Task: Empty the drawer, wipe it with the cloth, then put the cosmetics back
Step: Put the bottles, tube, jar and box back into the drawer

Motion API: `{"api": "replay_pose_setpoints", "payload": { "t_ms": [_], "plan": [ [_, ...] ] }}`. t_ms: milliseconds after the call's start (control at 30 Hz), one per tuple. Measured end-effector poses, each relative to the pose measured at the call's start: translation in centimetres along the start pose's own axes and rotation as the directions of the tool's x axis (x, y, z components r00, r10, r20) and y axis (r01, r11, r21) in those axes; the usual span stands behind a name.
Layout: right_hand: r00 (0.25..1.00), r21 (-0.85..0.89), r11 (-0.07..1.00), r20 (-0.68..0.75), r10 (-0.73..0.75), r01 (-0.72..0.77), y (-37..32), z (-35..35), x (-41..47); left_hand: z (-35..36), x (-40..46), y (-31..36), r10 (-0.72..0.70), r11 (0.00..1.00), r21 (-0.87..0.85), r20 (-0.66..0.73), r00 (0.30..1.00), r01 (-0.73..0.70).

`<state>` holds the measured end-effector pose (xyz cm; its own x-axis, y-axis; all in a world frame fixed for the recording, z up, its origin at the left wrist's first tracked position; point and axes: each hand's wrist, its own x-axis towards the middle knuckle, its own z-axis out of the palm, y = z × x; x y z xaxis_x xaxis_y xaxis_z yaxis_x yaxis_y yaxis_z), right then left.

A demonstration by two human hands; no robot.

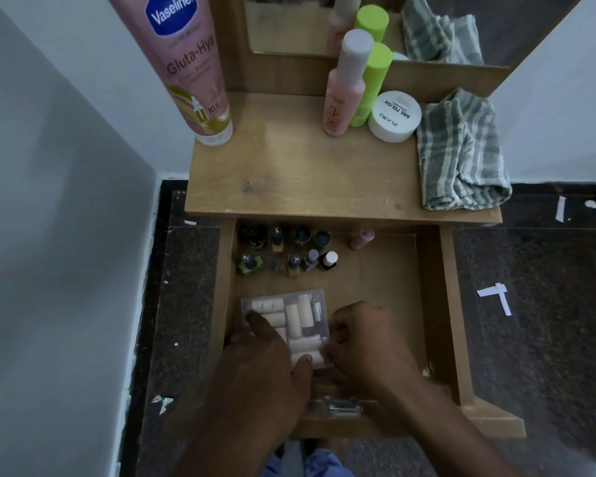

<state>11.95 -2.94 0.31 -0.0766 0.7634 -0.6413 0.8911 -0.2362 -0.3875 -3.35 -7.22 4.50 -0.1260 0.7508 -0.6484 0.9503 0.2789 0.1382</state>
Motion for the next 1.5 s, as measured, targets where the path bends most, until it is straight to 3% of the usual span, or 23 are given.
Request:
{"api": "replay_pose_setpoints", "payload": {
  "t_ms": [133,267,367,467,633,767,933,1167,1500],
  "plan": [
    [0.998,-0.059,0.997,-0.01,-0.058,0.057,-0.4,0.4,-0.7,-2.0,0.0,-0.5,0.067,0.998,-0.02,0.019,0.998,-0.066],
    [0.992,-0.033,0.992,0.033,-0.119,0.12,-1.5,-3.1,-2.1,-6.1,-0.3,-0.7,0.213,0.973,-0.068,-0.095,0.972,-0.22],
    [0.925,0.009,0.957,-0.257,-0.279,0.29,-3.1,-8.1,-3.1,-10.5,-0.1,0.8,0.252,0.904,-0.267,-0.301,0.92,-0.335],
    [0.782,0.148,0.898,-0.562,-0.268,0.414,-4.9,-12.5,-2.3,-13.4,1.6,2.6,0.181,0.813,-0.369,-0.575,0.798,-0.45],
    [0.614,0.062,0.903,-0.753,-0.237,0.425,-7.7,-17.7,1.8,-16.1,5.5,5.6,0.117,0.773,-0.342,-0.751,0.65,-0.534],
    [0.582,-0.011,0.915,-0.768,-0.267,0.404,-9.0,-19.5,4.8,-17.1,9.4,7.4,0.128,0.742,-0.336,-0.779,0.614,-0.581],
    [0.525,-0.191,0.869,-0.73,-0.437,0.457,-9.2,-20.0,7.2,-16.6,12.6,7.8,0.157,0.745,-0.301,-0.788,0.596,-0.595],
    [0.463,-0.207,0.774,-0.699,-0.545,0.599,-8.4,-20.2,8.9,-16.1,14.1,7.9,0.223,0.723,-0.244,-0.803,0.552,-0.647],
    [0.448,-0.107,0.756,-0.749,-0.488,0.645,-7.7,-19.9,8.8,-15.7,12.1,7.3,0.213,0.665,-0.271,-0.825,0.524,-0.696]
  ]
}}
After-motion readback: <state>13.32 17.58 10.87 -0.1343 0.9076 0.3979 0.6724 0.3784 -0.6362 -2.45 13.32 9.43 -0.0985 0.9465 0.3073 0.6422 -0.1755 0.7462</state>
